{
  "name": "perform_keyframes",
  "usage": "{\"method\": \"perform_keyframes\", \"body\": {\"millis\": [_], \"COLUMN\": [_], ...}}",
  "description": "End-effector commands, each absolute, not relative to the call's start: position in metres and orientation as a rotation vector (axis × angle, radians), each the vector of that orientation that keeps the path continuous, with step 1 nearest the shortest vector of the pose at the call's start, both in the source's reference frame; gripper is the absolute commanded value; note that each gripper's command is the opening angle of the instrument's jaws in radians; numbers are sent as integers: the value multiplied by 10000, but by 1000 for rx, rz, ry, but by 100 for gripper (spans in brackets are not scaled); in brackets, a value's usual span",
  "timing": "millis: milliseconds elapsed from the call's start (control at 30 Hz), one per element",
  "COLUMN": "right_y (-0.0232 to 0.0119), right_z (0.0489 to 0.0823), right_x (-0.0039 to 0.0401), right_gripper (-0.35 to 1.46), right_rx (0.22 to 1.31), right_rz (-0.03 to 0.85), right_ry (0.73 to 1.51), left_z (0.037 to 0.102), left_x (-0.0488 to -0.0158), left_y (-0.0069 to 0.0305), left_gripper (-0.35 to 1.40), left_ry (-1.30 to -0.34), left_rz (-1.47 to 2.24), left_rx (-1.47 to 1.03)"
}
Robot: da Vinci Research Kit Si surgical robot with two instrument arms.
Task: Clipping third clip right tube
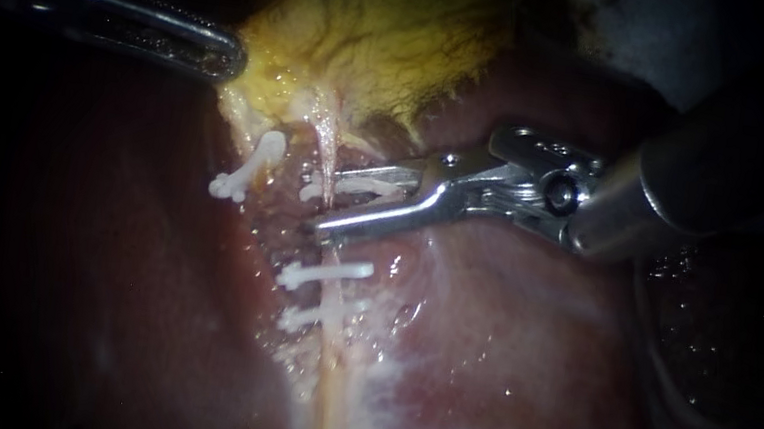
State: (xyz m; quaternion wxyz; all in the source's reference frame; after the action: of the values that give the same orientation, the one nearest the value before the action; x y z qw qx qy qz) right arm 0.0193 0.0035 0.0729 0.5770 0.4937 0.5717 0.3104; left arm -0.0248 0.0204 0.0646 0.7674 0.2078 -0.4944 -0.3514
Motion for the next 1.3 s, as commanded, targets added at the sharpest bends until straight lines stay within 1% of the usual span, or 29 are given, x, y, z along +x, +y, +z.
{"method": "perform_keyframes", "body": {"millis": [33, 133, 300, 600, 767, 967, 1300], "right_y": [35, 34, 29, 33, 34, 35, 37], "right_z": [728, 725, 716, 690, 687, 689, 692], "right_x": [194, 198, 204, 210, 210, 209, 209], "right_gripper": [52, 52, 51, 48, 44, 31, -6], "right_rx": [1167, 1178, 1185, 1182, 1189, 1212, 1218], "right_rz": [723, 713, 753, 781, 794, 820, 829], "right_ry": [1343, 1348, 1342, 1349, 1341, 1318, 1309], "left_z": [646, 646, 646, 646, 646, 646, 646], "left_x": [-248, -249, -249, -249, -249, -249, -249], "left_y": [204, 204, 204, 204, 204, 204, 204], "left_gripper": [-35, -35, -35, -35, -35, -35, -35], "left_ry": [-1073, -1073, -1073, -1073, -1073, -1073, -1073], "left_rz": [-763, -763, -763, -763, -763, -763, -764], "left_rx": [451, 451, 451, 451, 450, 450, 450]}}
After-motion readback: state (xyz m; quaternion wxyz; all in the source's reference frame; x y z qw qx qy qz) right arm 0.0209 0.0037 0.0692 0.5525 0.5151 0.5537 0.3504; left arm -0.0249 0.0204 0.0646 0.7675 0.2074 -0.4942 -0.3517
